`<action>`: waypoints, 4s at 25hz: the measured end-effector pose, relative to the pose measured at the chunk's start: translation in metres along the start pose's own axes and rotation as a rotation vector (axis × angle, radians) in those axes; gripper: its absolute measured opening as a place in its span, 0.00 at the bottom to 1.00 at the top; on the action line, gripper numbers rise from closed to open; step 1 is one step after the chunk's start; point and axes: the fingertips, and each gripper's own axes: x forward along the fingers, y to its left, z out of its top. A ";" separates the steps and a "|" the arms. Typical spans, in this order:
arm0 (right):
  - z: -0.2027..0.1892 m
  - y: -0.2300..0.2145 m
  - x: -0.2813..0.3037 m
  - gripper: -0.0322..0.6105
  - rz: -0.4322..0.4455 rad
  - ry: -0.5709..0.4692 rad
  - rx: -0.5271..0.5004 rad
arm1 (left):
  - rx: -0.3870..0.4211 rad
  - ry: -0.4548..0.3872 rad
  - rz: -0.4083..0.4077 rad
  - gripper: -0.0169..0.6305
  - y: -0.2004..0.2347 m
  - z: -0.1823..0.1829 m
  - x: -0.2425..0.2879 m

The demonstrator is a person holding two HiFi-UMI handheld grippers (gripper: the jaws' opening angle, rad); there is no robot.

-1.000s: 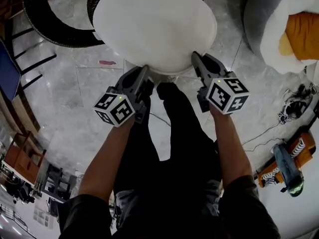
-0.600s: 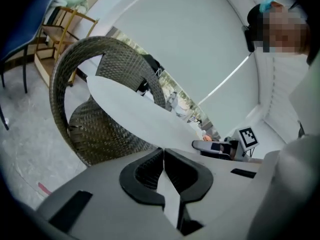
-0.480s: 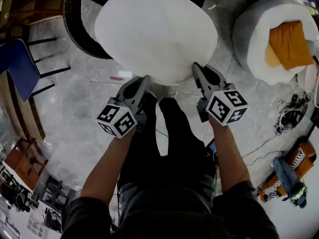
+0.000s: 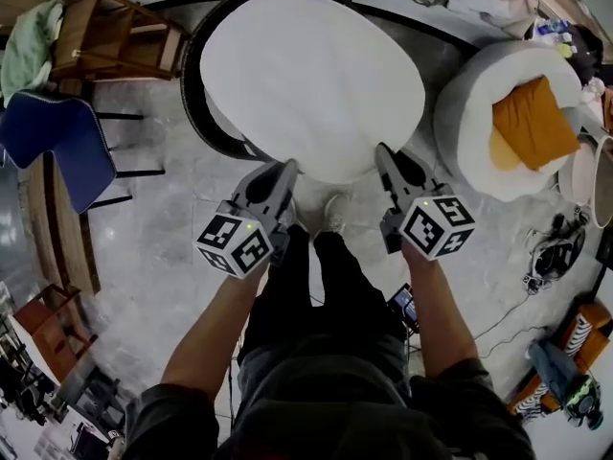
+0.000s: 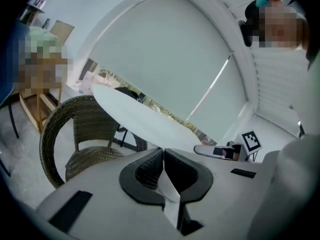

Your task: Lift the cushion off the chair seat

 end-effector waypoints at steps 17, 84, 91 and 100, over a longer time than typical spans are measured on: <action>0.176 0.125 -0.073 0.10 0.116 -0.267 -0.134 | 0.218 -0.200 -0.033 0.05 -0.100 0.185 -0.082; 0.445 0.384 -0.267 0.10 0.121 -0.946 -0.530 | 0.671 -0.718 -0.335 0.05 -0.293 0.493 -0.254; 0.444 0.386 -0.271 0.10 0.110 -0.947 -0.528 | 0.664 -0.709 -0.342 0.05 -0.294 0.491 -0.255; 0.445 0.381 -0.264 0.10 0.109 -0.945 -0.511 | 0.657 -0.697 -0.337 0.05 -0.289 0.493 -0.247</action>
